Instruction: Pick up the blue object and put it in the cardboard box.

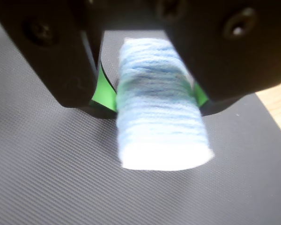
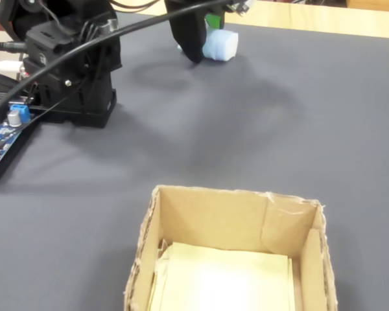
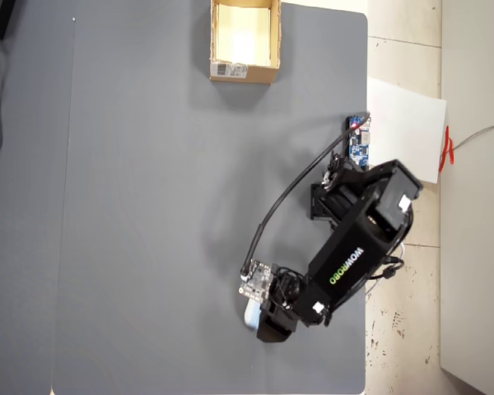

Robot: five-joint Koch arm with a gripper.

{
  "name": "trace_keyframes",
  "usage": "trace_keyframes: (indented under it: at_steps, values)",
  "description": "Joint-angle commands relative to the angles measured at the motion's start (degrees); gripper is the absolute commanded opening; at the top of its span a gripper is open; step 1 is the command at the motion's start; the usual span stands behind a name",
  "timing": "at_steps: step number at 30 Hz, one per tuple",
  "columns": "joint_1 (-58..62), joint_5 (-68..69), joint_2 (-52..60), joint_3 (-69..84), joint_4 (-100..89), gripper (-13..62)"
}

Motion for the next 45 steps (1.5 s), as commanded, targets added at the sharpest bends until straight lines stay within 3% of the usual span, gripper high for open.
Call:
trace_keyframes:
  at_steps: [1, 5, 13, 24, 31, 45]
  values:
    - [-1.05, 5.62, -1.23, -3.96, -2.99, 21.7]
    - [-0.35, 6.50, -2.90, -4.39, -4.92, 9.1]
    - [3.34, 5.98, 1.41, -4.92, -4.75, 8.9]
    - [13.54, 2.46, 16.52, 1.05, -14.85, 6.6]
    - [25.22, -3.60, 28.65, 8.26, -26.54, 6.6]
    - [47.02, -8.70, 36.30, 13.45, -38.76, 6.6]
